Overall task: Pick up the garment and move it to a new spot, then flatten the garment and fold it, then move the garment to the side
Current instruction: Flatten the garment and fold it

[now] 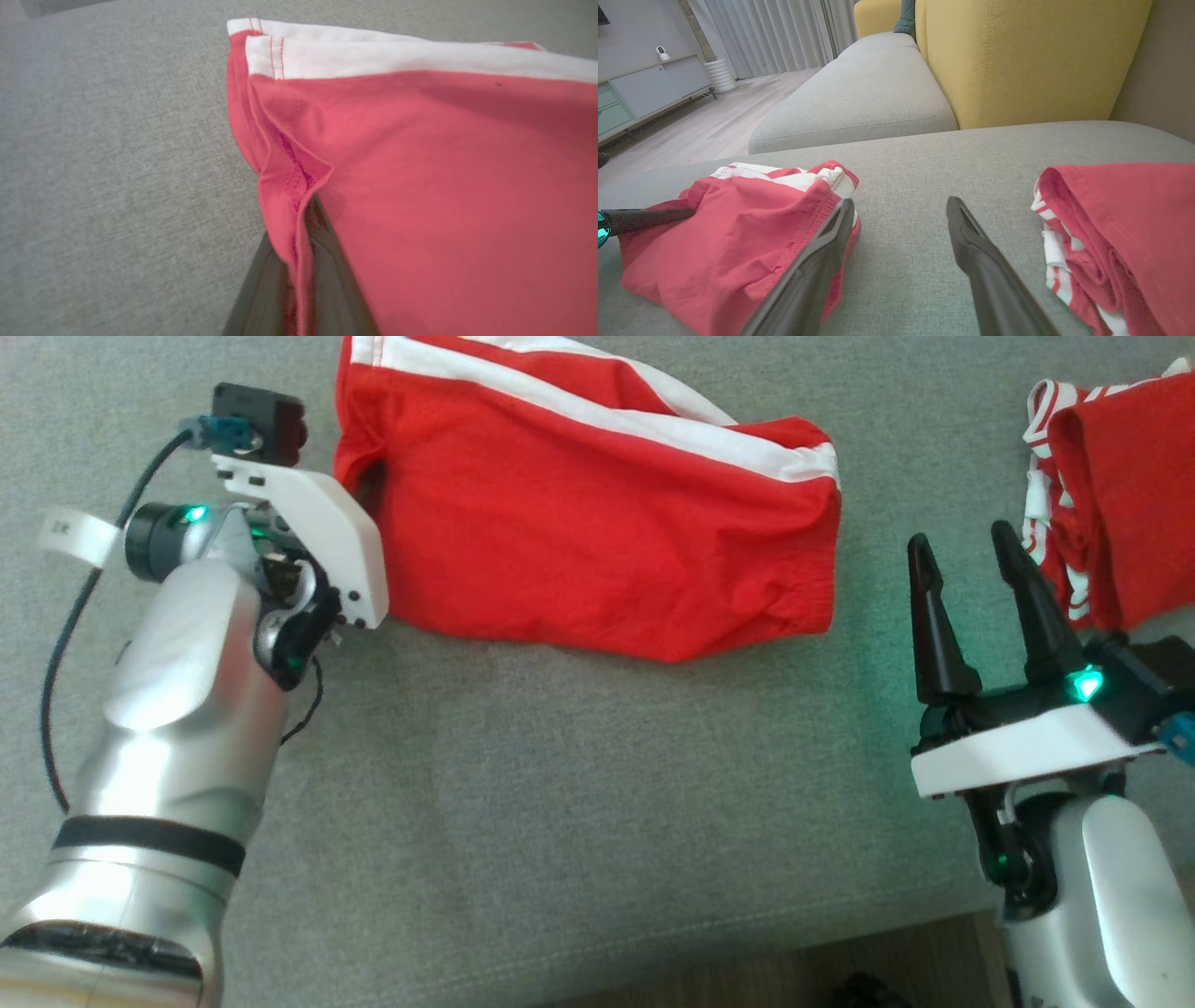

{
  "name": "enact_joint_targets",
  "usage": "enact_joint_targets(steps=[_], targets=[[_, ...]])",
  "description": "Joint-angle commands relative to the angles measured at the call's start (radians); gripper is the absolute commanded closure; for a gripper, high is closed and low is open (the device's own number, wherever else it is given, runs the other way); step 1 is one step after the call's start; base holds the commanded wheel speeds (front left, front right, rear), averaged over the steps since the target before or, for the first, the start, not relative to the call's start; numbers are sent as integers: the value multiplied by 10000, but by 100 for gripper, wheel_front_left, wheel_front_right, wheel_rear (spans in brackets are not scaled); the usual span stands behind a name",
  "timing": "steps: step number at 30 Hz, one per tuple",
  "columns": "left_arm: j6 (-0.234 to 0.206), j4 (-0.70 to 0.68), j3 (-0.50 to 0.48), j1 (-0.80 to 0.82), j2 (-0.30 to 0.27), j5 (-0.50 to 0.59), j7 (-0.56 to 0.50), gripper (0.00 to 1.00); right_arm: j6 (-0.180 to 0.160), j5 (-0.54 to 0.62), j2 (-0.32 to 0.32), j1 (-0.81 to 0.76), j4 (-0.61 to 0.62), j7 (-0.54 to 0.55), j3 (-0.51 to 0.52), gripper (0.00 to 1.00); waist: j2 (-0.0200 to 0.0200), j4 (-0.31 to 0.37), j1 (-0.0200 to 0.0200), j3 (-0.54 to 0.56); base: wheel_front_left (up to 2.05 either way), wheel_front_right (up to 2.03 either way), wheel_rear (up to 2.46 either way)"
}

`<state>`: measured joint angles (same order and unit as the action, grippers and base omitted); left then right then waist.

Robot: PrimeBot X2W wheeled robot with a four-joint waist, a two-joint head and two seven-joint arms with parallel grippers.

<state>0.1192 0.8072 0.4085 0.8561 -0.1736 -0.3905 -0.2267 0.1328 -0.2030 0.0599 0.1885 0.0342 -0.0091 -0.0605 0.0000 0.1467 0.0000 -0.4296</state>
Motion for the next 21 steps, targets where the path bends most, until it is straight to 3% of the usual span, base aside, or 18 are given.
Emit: enact_joint_targets(steps=[1, 11, 21], targets=[[55, 239, 65, -207, -118, -43, -5, 100, -21, -37, -45, 241, 282, -84, -188, 0, 0, -11, 0, -21, 0, 0, 0], [-369, 12, -180, -768, -175, -184, 1314, 100, -21, 25, -66, 114, 185, -18, -8, 0, 0, -240, 0, 178, 0, 0, 0], [-1094, -2038, -843, -3322, -283, -942, 2152, 100, -21, 96, -12, -247, 182, 239, 141, 0, 0, -751, 0, 804, 0, 0, 0]])
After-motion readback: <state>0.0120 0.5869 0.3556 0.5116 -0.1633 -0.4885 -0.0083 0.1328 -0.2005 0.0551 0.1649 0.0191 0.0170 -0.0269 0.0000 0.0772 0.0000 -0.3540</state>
